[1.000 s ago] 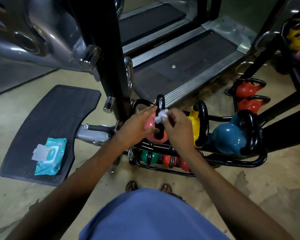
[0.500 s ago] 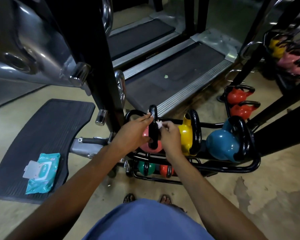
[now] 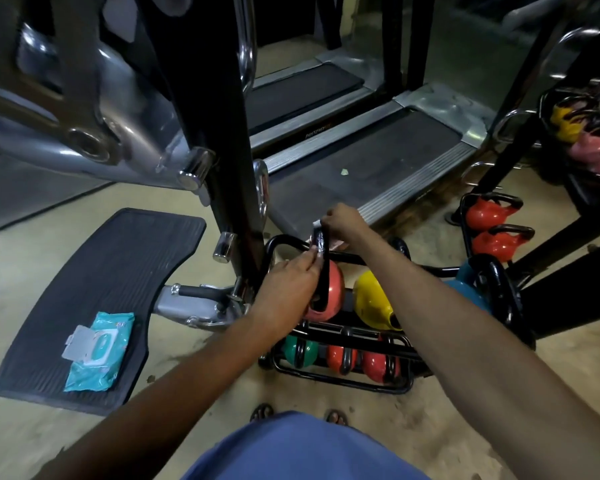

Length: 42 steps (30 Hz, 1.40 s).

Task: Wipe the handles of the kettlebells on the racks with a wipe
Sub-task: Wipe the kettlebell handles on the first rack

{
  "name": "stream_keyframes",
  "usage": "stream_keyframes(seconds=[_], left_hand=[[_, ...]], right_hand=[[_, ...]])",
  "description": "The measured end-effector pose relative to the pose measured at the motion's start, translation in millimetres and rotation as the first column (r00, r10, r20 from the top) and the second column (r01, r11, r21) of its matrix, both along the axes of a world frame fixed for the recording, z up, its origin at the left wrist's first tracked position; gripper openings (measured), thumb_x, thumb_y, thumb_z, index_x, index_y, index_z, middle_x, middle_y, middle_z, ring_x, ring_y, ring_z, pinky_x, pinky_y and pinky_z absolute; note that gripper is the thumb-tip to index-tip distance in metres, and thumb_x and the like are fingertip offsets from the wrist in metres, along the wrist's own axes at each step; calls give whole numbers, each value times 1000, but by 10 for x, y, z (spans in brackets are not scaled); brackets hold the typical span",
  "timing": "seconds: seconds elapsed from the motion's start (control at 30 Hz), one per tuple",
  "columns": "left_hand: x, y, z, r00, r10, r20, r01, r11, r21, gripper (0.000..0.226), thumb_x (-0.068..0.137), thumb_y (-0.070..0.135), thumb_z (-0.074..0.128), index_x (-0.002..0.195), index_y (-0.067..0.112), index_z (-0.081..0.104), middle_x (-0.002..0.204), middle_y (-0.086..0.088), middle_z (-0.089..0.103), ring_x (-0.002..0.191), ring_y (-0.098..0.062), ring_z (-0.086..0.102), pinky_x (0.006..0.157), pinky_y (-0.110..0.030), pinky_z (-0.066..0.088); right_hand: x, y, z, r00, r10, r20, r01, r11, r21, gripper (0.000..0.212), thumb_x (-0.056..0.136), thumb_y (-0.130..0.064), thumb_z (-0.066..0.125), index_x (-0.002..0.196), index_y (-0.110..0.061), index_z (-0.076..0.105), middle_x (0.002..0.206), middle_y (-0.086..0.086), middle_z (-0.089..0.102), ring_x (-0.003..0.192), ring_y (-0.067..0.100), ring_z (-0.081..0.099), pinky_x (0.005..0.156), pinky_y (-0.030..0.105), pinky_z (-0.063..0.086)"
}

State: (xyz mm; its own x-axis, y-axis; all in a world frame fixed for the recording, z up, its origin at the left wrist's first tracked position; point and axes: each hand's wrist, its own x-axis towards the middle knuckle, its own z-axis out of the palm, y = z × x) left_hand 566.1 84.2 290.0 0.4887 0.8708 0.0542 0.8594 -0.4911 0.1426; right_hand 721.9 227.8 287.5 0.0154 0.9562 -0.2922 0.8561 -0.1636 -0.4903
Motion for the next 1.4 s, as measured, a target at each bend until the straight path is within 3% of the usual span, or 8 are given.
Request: stream_keyframes(seconds=[0.43, 0.63, 0.83, 1.0, 1.17, 1.27, 1.33, 1.4], left_hand=[[173, -212, 23, 996, -23, -84, 29, 997, 74, 66, 74, 12, 79, 134, -6, 57, 140, -25, 55, 131, -34, 54, 113, -40, 38], [178, -209, 53, 998, -3, -64, 5, 999, 45, 67, 84, 12, 69, 145, -4, 45, 152, -24, 41, 140, -34, 44, 115, -42, 33], [167, -211, 44, 999, -6, -51, 6, 1000, 3, 79, 84, 18, 73, 151, -1, 35, 158, -22, 33, 144, -33, 38, 117, -44, 33], [139, -225, 24, 999, -13, -40, 14, 999, 39, 69, 88, 12, 66, 150, 0, 39, 157, -20, 37, 143, -29, 41, 119, -39, 31], [131, -285, 25, 999, -39, -17, 40, 996, 84, 67, 93, 12, 59, 153, -1, 32, 160, -22, 28, 148, -30, 31, 123, -40, 21], [93, -376, 23, 997, -73, -11, 74, 996, 50, 69, 92, 12, 62, 153, 0, 31, 162, -21, 24, 149, -31, 28, 122, -44, 25], [72, -431, 8, 995, -100, -3, 100, 994, 38, 65, 97, 16, 58, 154, 1, 31, 163, -20, 21, 150, -30, 26, 122, -45, 25], [68, -463, 7, 994, -109, 4, 109, 994, 7, 67, 99, 27, 57, 154, 1, 30, 164, -19, 17, 152, -30, 22, 124, -44, 22]], right_hand=[[-509, -207, 422, 427, 633, 646, -711, 676, -192, 22, 92, -21, 60, 107, -16, 74, 108, 6, 73, 99, 29, 71, 65, 30, 47], [-470, -65, 440, 507, 528, 681, -625, 770, -132, 23, 94, -25, 58, 105, -11, 73, 112, 10, 72, 100, 30, 70, 68, 32, 47], [-81, -33, 251, 992, -49, -116, 12, 952, -306, 26, 96, -20, 57, 91, 4, 67, 77, 25, 69, 62, 35, 70, 61, 43, 62], [93, -242, -182, 615, -523, -590, 312, 849, -427, 17, 96, -19, 57, 95, -4, 66, 94, 23, 66, 77, 32, 66, 86, 53, 56], [4, -279, -386, 303, -644, -702, 402, 754, -519, 27, 96, -8, 54, 114, 11, 62, 98, 26, 68, 75, 33, 70, 57, 34, 60], [-19, -254, -313, 632, -522, -574, 539, 827, -158, 28, 84, -26, 78, 71, -7, 63, 68, 10, 63, 68, 27, 70, 59, 33, 54], [-33, -291, -190, 919, -305, -252, 344, 930, 131, 29, 88, -29, 71, 68, -10, 60, 72, 13, 64, 77, 30, 64, 64, 32, 40], [-60, -260, -83, 989, -141, -54, 149, 964, 219, 22, 89, -26, 64, 76, -10, 66, 87, 21, 70, 87, 36, 64, 66, 31, 34]])
